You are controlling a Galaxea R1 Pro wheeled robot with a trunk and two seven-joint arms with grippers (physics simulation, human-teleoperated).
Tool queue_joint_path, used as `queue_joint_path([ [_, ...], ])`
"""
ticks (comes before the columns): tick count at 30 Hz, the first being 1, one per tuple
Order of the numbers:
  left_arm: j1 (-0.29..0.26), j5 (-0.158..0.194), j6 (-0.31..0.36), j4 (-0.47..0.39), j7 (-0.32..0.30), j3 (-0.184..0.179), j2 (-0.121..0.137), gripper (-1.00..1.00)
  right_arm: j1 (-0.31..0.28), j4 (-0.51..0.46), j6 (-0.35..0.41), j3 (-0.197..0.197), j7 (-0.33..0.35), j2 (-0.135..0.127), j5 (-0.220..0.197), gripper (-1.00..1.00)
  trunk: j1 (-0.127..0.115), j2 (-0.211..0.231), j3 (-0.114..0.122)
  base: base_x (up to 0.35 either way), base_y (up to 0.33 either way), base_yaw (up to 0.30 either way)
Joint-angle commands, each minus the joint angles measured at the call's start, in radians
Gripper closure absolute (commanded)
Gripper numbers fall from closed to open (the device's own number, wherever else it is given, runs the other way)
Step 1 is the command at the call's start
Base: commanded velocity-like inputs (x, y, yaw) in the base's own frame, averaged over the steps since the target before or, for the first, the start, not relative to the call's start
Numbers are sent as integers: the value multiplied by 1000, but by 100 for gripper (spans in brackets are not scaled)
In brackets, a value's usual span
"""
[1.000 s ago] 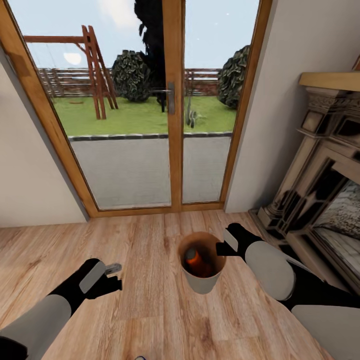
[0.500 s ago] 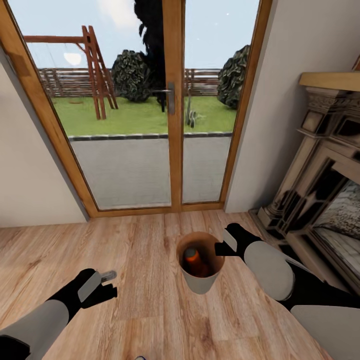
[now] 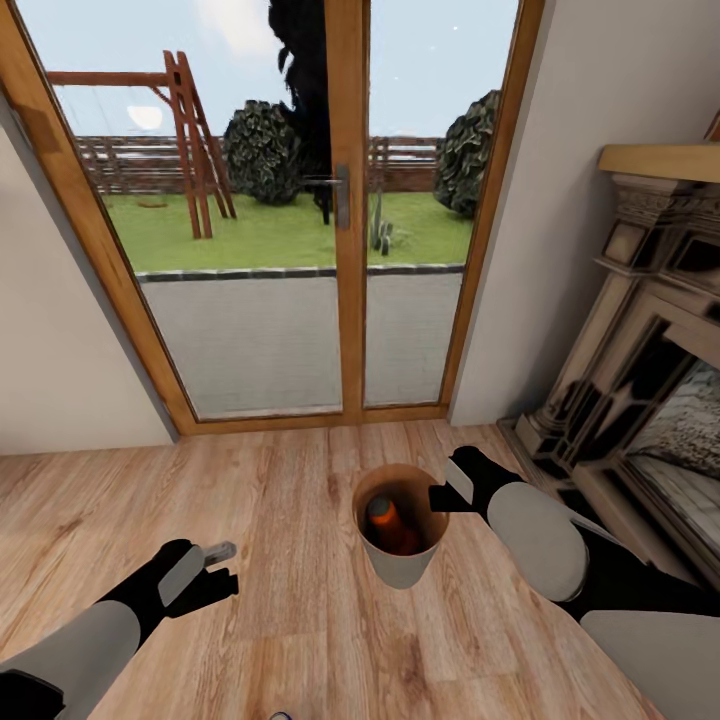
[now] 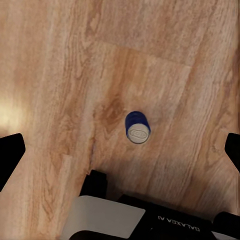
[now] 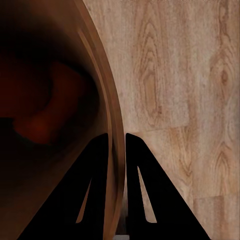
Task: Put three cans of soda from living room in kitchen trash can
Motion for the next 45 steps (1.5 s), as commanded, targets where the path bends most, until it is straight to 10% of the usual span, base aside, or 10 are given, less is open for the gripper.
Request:
queue_joint_path([
  [1, 0, 0, 0, 0, -3, 0, 0, -100, 0, 0, -2, -12, 5, 0, -13, 100, 0, 0, 0, 0, 0, 0],
  [23, 2, -3, -27, -1, -12, -46, -23, -100, 0, 1, -2, -11, 10, 0, -13, 100, 0, 0, 0, 0, 0, 0],
  [45, 2, -5, -31, -5, -13, -54, -27, -100, 0, 0, -5, -16, 13, 1, -14, 100, 84, -154, -69, 0, 0, -7],
])
